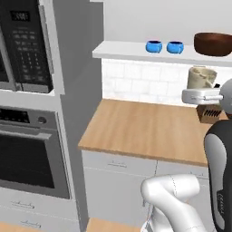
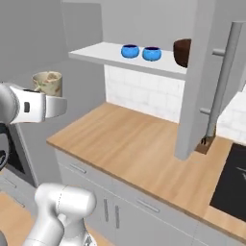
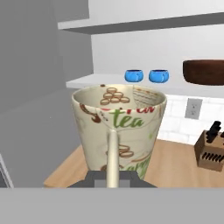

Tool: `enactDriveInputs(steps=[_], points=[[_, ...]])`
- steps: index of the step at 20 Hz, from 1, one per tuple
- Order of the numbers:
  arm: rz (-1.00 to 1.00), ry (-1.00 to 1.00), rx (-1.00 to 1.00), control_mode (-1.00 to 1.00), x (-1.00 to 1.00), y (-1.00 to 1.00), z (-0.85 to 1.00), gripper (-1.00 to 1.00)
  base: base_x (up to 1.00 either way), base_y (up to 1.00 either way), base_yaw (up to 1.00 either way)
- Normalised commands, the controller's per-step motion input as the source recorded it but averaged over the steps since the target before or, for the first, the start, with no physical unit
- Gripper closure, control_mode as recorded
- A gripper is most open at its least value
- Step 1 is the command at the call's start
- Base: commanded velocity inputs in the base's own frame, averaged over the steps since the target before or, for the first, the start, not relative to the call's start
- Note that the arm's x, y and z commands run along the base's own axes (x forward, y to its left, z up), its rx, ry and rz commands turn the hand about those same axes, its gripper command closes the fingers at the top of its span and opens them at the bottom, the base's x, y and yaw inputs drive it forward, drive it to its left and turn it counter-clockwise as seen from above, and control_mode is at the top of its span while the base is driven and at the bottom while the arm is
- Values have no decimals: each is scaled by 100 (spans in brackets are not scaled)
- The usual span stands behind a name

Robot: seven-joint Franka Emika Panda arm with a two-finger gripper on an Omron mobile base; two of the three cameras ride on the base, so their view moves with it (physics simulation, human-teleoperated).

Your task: Gather all objects into one cabinet and sort the glasses and bowls to opposite sides.

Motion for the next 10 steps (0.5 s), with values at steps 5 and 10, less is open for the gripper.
enactDriveInputs(steps=[5,10], points=[[0,0,0,100,0,0,0,100,58,42,-54],[0,0,0,100,0,0,0,100,53,39,-53]])
